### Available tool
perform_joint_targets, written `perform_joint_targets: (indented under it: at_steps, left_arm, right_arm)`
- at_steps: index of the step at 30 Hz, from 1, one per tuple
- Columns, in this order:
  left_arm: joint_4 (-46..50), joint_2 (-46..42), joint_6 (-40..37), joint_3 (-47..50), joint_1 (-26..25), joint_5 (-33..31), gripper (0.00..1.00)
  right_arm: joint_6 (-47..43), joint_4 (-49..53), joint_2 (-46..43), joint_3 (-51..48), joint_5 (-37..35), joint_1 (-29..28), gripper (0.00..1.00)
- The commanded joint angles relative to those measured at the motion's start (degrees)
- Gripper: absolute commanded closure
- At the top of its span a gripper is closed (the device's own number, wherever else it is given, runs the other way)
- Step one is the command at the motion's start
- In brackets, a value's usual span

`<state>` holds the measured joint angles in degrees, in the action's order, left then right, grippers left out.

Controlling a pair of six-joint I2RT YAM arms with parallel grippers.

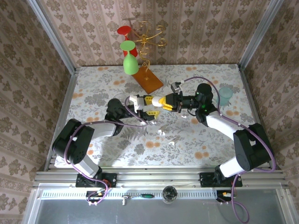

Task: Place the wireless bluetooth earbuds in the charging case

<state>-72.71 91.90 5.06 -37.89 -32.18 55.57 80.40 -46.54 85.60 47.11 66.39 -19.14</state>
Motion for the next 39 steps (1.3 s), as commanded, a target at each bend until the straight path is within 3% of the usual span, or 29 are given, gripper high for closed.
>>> perform_joint_targets:
  at_steps: [1,21,23,30,32,39]
  left_arm:
    - [-1.47,0.17,1.41,-2.58,0.02,1.47,0.47]
    - [-1.47,0.47,3.38,-4.71,-0.6,4.98,0.54]
    - [-1.47,0.55,3.21,-4.81,-0.6,5.39,0.6]
    - [-1.47,0.67,2.97,-4.67,-0.86,6.56,0.68]
    - [-1.39,0.52,3.07,-4.54,-0.9,6.83,0.71]
    - [-1.41,0.48,3.22,-3.16,-0.29,6.3,0.71]
  right_arm:
    - [0.88,-2.67,0.18,-0.53,0.86,-0.44,1.0]
    - [-0.39,-1.62,1.16,0.08,1.66,-0.47,1.0]
    - [-0.44,-1.66,1.24,0.09,1.72,-0.51,1.0]
    - [-2.31,1.23,1.4,0.35,1.64,-0.43,1.0]
    - [-2.4,1.58,1.54,0.34,1.55,-0.38,0.95]
    - [-6.16,6.99,-0.16,0.84,-0.1,0.6,0.52]
